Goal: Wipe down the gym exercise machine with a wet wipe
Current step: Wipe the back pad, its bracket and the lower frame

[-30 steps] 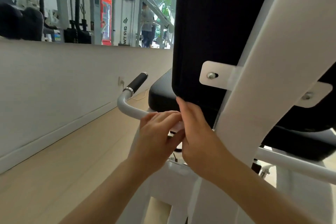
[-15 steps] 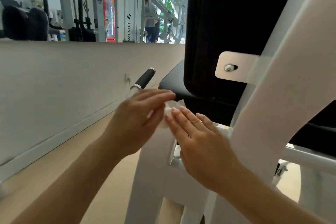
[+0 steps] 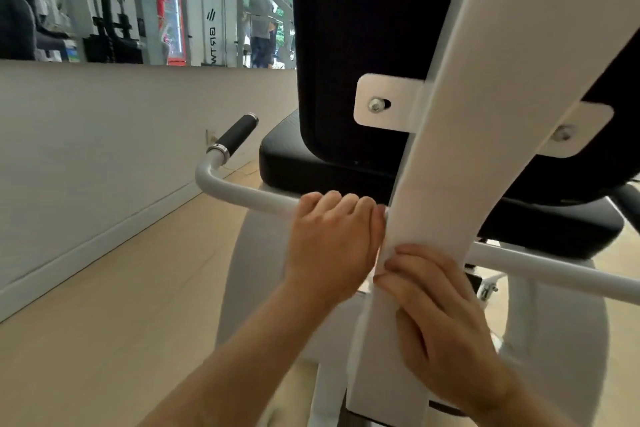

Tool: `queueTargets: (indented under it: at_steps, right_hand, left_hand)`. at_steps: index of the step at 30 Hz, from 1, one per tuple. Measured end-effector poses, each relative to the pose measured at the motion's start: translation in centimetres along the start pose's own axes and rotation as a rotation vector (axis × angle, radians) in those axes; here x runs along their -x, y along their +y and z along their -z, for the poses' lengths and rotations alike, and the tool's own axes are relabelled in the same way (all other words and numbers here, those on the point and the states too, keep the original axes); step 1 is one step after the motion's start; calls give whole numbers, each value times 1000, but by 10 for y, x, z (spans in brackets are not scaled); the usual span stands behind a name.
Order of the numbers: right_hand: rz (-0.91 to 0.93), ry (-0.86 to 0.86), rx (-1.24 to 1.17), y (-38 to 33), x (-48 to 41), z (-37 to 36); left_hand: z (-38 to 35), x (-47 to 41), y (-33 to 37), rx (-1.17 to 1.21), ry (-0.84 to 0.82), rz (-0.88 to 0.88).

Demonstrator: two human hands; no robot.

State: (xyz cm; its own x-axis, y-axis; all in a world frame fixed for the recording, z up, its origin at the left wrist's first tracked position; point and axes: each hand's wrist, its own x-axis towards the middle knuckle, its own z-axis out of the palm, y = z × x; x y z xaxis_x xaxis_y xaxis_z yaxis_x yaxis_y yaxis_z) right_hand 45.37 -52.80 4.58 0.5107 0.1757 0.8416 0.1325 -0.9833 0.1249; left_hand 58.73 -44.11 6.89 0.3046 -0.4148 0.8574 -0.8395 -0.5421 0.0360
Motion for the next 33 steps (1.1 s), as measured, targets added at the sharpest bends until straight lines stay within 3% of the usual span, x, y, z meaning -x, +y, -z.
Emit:
queueTargets:
  at_steps: [4, 8, 10, 13, 16, 20, 24, 28, 33]
  right_hand:
    - [42, -35, 74, -7, -2, -5]
    - [46, -38, 166, -7, -3, -11]
    - [51, -14, 187, -8, -2, -15]
    - [-2, 47, 103, -9, -3, -16]
    - [-142, 164, -136, -10, -5, -11]
    - [-242, 241, -267, -13, -13, 0]
    - [-289, 318, -341, -19, -27, 11]
    - [-221, 326, -325, -22, -49, 33]
    - [-169, 356, -270, -14, -75, 56]
  left_hand:
    - [12, -3, -47, -97, -32, -150]
    - [37, 1, -129, -207, -49, 129]
    - [35, 1, -118, -167, -70, 222]
    - [17, 0, -37, -70, -79, 168]
    - [11, 0, 19, 153, -53, 207]
    - [18, 2, 33, 417, -73, 323]
    - [61, 0, 73, 1267, -204, 698]
    - [92, -19, 81, 1423, -36, 540]
    - [124, -60, 75, 1236, 164, 283]
